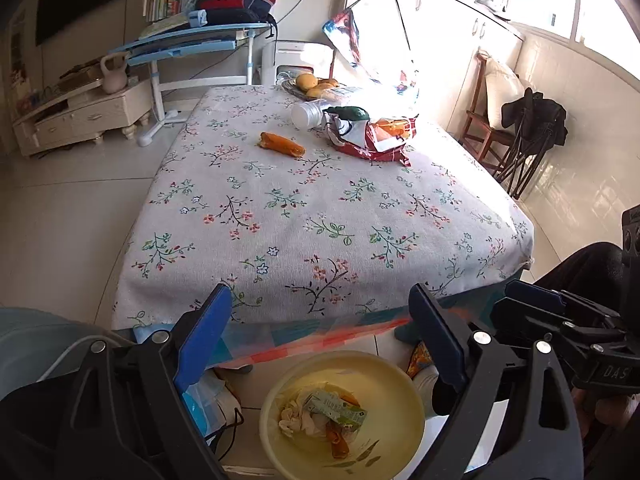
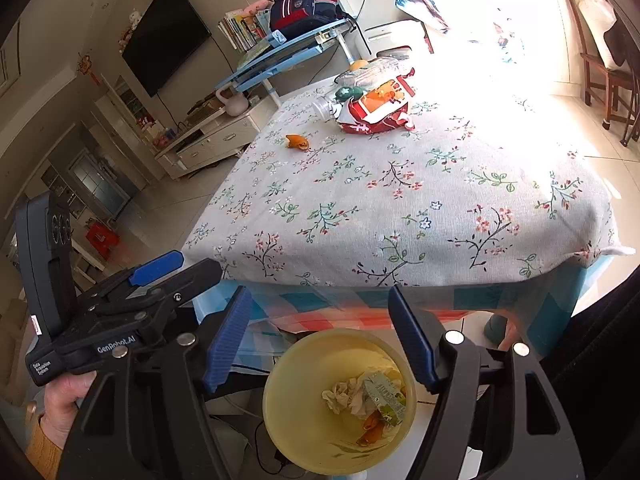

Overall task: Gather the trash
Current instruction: 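Move both tools back over the table toward the remaining trash, then grasp an orange peel with the left tool while the right tool grasps the snack bag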

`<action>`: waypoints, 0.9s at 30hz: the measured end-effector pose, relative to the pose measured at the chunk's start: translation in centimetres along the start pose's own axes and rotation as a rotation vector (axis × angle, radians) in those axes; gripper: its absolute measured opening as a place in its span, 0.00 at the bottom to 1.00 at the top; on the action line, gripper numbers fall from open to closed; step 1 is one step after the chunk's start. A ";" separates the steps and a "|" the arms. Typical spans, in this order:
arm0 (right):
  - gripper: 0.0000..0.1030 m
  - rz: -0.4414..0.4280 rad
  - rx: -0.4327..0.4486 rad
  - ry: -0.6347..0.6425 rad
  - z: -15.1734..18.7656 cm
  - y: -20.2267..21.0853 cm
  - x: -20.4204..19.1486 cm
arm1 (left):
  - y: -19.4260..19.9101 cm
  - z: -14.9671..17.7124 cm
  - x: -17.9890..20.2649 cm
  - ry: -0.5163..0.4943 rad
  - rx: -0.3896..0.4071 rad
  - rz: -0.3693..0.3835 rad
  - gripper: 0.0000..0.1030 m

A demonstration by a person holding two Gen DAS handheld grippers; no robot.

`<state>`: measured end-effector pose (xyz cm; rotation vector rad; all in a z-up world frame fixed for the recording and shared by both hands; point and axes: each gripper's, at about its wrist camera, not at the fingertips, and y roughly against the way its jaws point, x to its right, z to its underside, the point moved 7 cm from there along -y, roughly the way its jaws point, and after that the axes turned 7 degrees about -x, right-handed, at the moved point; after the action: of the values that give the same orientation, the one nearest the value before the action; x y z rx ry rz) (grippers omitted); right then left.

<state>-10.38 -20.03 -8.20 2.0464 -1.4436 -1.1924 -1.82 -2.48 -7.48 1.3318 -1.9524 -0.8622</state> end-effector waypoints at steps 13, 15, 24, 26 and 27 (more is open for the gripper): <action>0.68 0.031 0.070 0.120 -7.9 -0.4 -0.4 | -3.5 -8.2 -4.2 0.052 -0.010 -0.024 0.85; 0.68 0.044 0.075 0.157 -9.7 -0.9 -0.6 | -4.7 -9.3 -4.6 0.072 -0.018 -0.020 0.85; 0.68 0.130 0.045 0.318 -17.7 -5.6 -1.5 | -10.4 -13.2 -5.2 0.155 -0.063 -0.014 0.85; 0.68 0.145 0.014 0.349 -18.4 -7.2 -1.2 | -11.5 -13.9 -5.1 0.168 -0.068 -0.011 0.85; 0.68 0.158 -0.008 0.362 -18.5 -8.1 -0.9 | -12.0 -14.3 -4.9 0.166 -0.070 -0.012 0.85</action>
<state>9.07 -19.01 -2.76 1.9736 -1.3864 -0.7183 17.42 -3.65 -9.06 1.3317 -1.7727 -0.7924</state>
